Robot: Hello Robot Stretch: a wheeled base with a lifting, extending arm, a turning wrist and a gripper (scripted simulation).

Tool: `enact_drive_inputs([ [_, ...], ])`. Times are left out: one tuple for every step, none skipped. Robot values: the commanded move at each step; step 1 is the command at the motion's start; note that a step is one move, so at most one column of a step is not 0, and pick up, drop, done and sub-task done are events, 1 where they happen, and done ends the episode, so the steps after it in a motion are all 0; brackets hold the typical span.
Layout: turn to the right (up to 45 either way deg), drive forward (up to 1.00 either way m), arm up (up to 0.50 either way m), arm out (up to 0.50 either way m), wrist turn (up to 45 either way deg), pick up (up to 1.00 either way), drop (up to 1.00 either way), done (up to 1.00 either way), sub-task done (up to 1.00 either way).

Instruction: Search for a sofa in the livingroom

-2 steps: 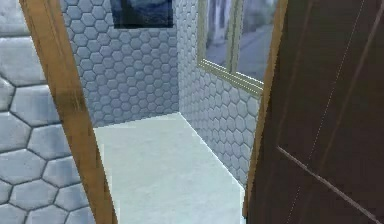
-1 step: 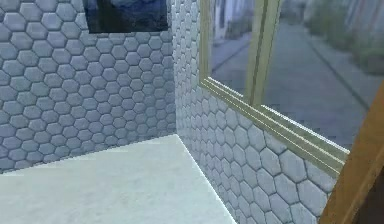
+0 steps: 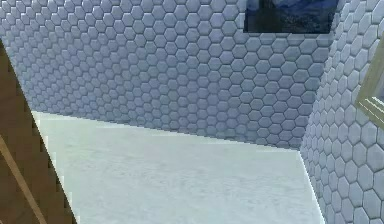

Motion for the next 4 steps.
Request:
enact_drive_inputs([
  [0.0,0.60,0.00,0.00,0.0,0.00,0.00,0.00,0.00],
  [-45.0,0.00,0.00,0.00,0.0,0.00,0.00,0.00,0.00],
  [-27.0,0.00,0.00,0.00,0.0,0.00,0.00,0.00,0.00],
  [0.0,1.00,0.00,0.00,0.0,0.00,0.00,0.00,0.00],
])
